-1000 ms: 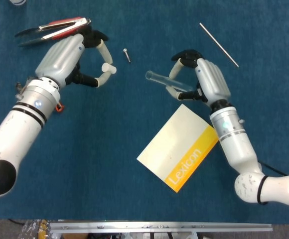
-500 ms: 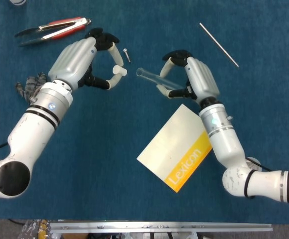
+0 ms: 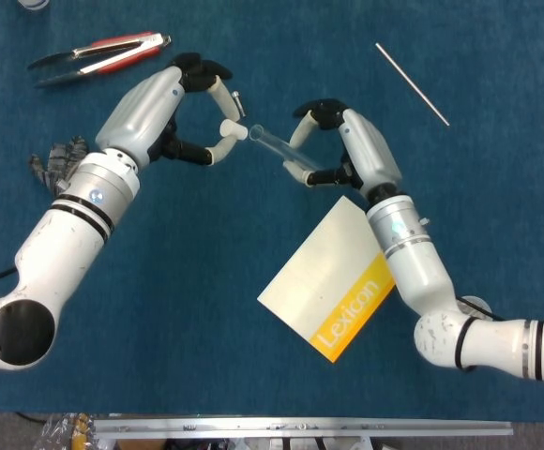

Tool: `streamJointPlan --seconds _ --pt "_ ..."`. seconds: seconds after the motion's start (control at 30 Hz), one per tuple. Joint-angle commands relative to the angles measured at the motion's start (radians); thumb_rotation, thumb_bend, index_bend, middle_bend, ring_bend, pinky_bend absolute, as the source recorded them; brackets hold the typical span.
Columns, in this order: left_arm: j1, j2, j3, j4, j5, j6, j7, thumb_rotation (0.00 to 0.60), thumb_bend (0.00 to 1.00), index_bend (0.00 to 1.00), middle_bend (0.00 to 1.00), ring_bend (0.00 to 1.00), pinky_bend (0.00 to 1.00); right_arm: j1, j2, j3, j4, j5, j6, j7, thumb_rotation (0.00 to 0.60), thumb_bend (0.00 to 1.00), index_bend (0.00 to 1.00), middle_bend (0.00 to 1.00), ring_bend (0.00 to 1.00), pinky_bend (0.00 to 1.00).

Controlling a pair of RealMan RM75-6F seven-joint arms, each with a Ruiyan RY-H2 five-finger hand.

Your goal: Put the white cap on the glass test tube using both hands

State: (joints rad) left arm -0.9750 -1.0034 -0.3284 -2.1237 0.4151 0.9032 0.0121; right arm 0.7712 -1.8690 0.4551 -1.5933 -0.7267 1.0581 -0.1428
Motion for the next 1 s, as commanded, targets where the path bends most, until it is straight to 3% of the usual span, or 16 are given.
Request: streamJointPlan --seconds 0.03,0.47,1.0 --pt "0.006 -0.002 -0.005 0.005 0.009 -0.010 -0.013 0.600 0.36 0.52 0.19 0.00 0.08 0.001 0.000 0.001 0.000 0.007 -0.008 0.007 0.600 0.37 0.75 0.32 0.15 0.26" --pt "0.036 -0.001 -0.017 0.014 0.069 -0.064 -0.081 0.600 0.37 0.52 0.19 0.00 0.08 0.008 0.032 0.012 -0.024 0.048 -0.074 0.053 0.600 0.37 0.75 0.32 0.15 0.26" --pt "0.041 -0.014 0.010 0.040 0.141 -0.092 -0.081 0.600 0.37 0.52 0.18 0.00 0.08 0.033 0.060 -0.002 -0.057 0.094 -0.098 0.050 0.600 0.37 0.75 0.31 0.15 0.26"
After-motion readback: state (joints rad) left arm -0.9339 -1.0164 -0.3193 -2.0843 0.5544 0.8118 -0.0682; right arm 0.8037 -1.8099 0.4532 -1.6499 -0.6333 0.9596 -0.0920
